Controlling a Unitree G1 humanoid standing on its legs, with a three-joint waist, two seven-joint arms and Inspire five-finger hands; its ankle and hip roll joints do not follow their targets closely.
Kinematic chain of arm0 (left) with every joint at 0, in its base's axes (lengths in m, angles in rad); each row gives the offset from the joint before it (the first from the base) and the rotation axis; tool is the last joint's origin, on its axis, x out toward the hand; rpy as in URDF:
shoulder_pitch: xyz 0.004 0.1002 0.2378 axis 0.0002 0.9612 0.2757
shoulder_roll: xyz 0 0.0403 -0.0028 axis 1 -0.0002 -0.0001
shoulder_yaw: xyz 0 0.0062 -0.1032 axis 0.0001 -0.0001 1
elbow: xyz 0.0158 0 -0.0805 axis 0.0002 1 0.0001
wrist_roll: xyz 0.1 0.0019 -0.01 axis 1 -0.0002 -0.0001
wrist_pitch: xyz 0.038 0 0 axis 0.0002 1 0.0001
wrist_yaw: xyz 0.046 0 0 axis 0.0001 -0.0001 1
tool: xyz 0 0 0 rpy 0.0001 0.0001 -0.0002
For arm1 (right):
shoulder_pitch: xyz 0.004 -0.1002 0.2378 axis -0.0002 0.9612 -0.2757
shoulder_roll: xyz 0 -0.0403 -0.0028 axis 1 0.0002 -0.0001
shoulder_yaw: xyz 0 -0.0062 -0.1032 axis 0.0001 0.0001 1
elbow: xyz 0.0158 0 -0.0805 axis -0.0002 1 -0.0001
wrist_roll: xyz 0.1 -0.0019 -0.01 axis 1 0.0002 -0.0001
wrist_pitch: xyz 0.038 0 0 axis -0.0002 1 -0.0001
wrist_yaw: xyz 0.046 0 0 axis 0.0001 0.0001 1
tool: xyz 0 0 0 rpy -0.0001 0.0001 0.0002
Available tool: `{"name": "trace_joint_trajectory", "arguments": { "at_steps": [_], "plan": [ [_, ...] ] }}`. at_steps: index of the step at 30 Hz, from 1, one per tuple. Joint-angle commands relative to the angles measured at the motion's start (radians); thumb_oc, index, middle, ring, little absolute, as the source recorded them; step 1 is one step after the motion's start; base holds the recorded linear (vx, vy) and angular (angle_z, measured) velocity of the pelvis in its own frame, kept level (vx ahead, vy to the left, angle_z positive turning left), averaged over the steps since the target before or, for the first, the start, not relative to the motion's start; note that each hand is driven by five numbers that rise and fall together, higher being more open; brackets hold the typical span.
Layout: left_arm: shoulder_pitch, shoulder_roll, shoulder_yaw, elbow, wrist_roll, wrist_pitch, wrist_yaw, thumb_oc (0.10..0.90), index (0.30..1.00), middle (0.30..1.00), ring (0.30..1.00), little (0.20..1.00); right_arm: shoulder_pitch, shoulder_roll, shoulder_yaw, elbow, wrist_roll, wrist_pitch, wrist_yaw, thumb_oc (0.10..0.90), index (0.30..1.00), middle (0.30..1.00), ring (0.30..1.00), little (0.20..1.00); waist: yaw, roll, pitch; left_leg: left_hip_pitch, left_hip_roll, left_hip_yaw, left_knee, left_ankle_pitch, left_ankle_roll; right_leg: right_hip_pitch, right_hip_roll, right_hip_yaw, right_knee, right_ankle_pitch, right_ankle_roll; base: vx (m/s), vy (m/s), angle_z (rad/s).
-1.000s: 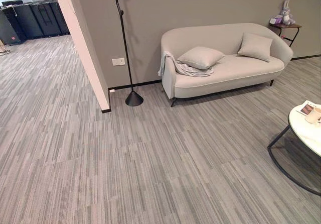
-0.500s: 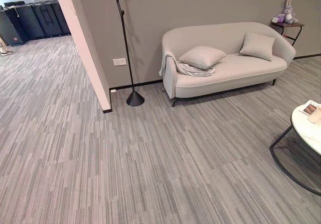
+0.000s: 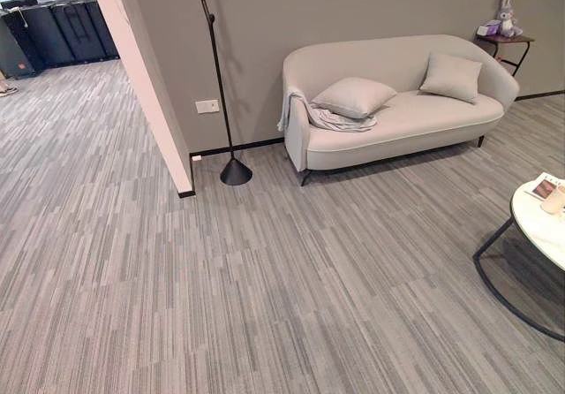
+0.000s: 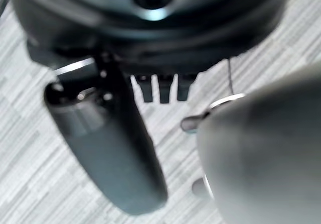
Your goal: Hang the clothes on the sofa on the clothes rack.
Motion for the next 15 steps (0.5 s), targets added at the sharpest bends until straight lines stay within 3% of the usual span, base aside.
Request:
{"name": "trace_joint_trajectory", "arguments": {
  "at_steps": [1,2,5,7,9,12,13,15],
  "plan": [
    [-0.065,-0.073,-0.028,0.036,0.005,-0.029,-0.010,0.800,0.900,0.900,0.900,0.900,-0.060,0.011,0.001,0.023,-0.033,-0.015,0.003,0.800,0.900,0.900,0.900,0.900,0.019,0.005,0.025,-0.008,0.037,0.007,-0.009,-0.036,-0.011,-0.107,-0.110,-0.060,0.143,0.057,0.105,-0.12,0.179,-0.32],
    [-0.082,-0.067,-0.042,0.010,-0.019,-0.029,0.000,0.800,0.900,0.900,0.900,0.900,-0.096,0.010,-0.008,0.005,-0.011,-0.015,-0.001,0.800,0.900,0.900,0.900,0.900,0.003,0.042,0.091,0.010,0.048,0.021,-0.009,-0.041,0.020,-0.282,-0.158,-0.068,0.477,0.139,0.184,-0.09,0.145,-0.50],
    [-0.085,-0.061,-0.052,0.015,-0.011,-0.024,0.007,0.800,0.900,0.900,0.900,0.900,-0.117,0.010,-0.023,-0.022,0.024,-0.021,-0.006,0.800,0.900,0.900,0.900,0.900,-0.010,0.055,0.116,0.033,0.051,0.037,-0.009,-0.055,0.024,-0.354,-0.209,-0.076,0.614,0.169,0.210,0.01,0.087,-0.39],
    [-0.087,-0.051,-0.041,0.033,-0.003,-0.015,0.004,0.800,0.900,0.900,0.900,0.900,-0.114,0.018,-0.029,-0.035,0.045,-0.024,-0.010,0.800,0.900,0.900,0.900,0.900,-0.010,0.049,0.123,0.054,0.054,0.048,-0.009,-0.079,0.011,-0.341,-0.291,-0.130,0.545,0.164,0.202,0.18,-0.145,0.04],
    [-0.093,-0.039,-0.024,0.043,0.002,-0.016,0.006,0.800,0.900,0.900,0.900,0.900,-0.117,0.025,-0.031,-0.047,0.063,-0.029,-0.015,0.800,0.900,0.900,0.900,0.900,0.003,0.035,0.122,0.057,0.070,0.054,-0.009,-0.101,-0.023,-0.321,-0.368,-0.169,0.340,0.174,0.186,0.21,-0.333,-0.06],
    [-0.113,-0.026,-0.022,0.053,0.019,-0.019,0.012,0.800,0.900,0.900,0.900,0.900,-0.127,0.029,-0.055,-0.035,0.066,-0.017,-0.021,0.800,0.900,0.900,0.900,0.900,0.020,0.028,0.113,0.075,0.113,0.042,-0.009,-0.133,-0.074,-0.303,-0.480,-0.195,0.052,0.326,0.232,0.26,-0.394,-0.21],
    [-0.115,-0.024,-0.029,0.055,0.025,-0.017,0.012,0.800,0.900,0.900,0.900,0.900,-0.127,0.034,-0.059,-0.032,0.062,-0.010,-0.020,0.800,0.900,0.900,0.900,0.900,0.022,0.026,0.105,0.086,0.128,0.045,-0.009,-0.140,-0.086,-0.304,-0.497,-0.199,0.020,0.374,0.240,0.37,-0.347,-0.22],
    [-0.119,-0.018,-0.027,0.057,0.028,-0.019,0.009,0.800,0.900,0.900,0.900,0.900,-0.125,0.038,-0.057,-0.030,0.055,-0.009,-0.021,0.800,0.900,0.900,0.900,0.900,0.028,0.014,0.096,0.092,0.130,0.045,-0.009,-0.149,-0.097,-0.279,-0.483,-0.206,-0.023,0.365,0.240,0.33,-0.267,-0.15]
  ]
}}
